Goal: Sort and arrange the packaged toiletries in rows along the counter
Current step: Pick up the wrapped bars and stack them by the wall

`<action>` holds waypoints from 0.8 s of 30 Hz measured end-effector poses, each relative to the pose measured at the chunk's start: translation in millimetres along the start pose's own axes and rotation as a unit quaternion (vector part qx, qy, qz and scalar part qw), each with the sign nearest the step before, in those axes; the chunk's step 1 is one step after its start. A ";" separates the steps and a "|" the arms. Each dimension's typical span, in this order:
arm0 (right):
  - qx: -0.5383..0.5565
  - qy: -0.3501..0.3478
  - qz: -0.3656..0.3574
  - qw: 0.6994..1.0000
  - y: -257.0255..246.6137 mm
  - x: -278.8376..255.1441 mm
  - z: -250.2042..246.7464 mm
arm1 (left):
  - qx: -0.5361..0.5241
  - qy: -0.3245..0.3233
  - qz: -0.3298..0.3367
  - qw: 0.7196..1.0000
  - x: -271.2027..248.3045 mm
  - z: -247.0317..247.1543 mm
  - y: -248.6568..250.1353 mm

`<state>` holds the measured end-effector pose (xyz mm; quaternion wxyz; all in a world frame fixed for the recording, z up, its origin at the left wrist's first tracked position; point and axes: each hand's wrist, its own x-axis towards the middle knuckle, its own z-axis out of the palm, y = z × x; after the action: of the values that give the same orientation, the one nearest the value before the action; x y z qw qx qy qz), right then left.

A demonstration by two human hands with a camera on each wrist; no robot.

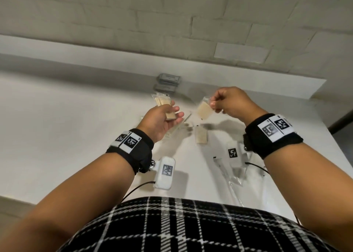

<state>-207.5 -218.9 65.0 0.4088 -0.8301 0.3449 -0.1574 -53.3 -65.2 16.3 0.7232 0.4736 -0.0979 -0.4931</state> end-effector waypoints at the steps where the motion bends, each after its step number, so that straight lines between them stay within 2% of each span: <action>1: -0.013 -0.007 -0.004 1.000 1.9 2.0 3.2 | -0.002 0.000 -0.003 1.000 1.0 -0.2 -1.0; 4: -0.131 -0.040 0.008 0.991 9.3 10.8 13.2 | -0.018 -0.016 -0.021 0.999 0.4 -1.1 -3.2; 10: -0.278 -0.142 0.019 0.950 25.3 30.7 41.6 | 0.004 -0.087 -0.030 0.996 -4.1 -8.1 -2.0; 12: -0.329 -0.148 0.019 0.932 33.0 35.1 51.1 | 0.027 -0.085 -0.021 0.996 -4.5 -10.9 -3.0; 14: -0.346 -0.123 0.028 0.930 37.1 37.5 56.9 | 0.042 -0.065 -0.011 0.997 -3.3 -14.2 -4.1; 16: -0.302 -0.065 0.025 0.951 33.4 39.2 59.1 | 0.053 -0.042 -0.003 0.998 -1.8 -17.7 -3.1; 18: -0.147 -0.025 0.007 0.989 19.1 35.8 56.9 | 0.060 -0.027 0.005 0.998 -0.2 -19.9 -1.5; 20: 0.015 -0.064 -0.001 0.998 -2.4 25.7 52.4 | 0.063 -0.023 0.010 0.998 -0.8 -18.8 0.8; 22: 0.079 -0.139 -0.014 0.987 -19.4 14.3 50.4 | 0.067 -0.034 0.014 0.997 -1.2 -15.5 1.5; 24: 0.108 -0.148 -0.036 0.983 -25.7 9.7 53.7 | 0.071 -0.046 0.023 0.996 -1.4 -10.2 1.6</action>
<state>-160.1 -184.1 52.0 0.5364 -0.8071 0.2318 -0.0840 -46.8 -57.9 12.6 0.6934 0.4985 -0.1762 -0.4895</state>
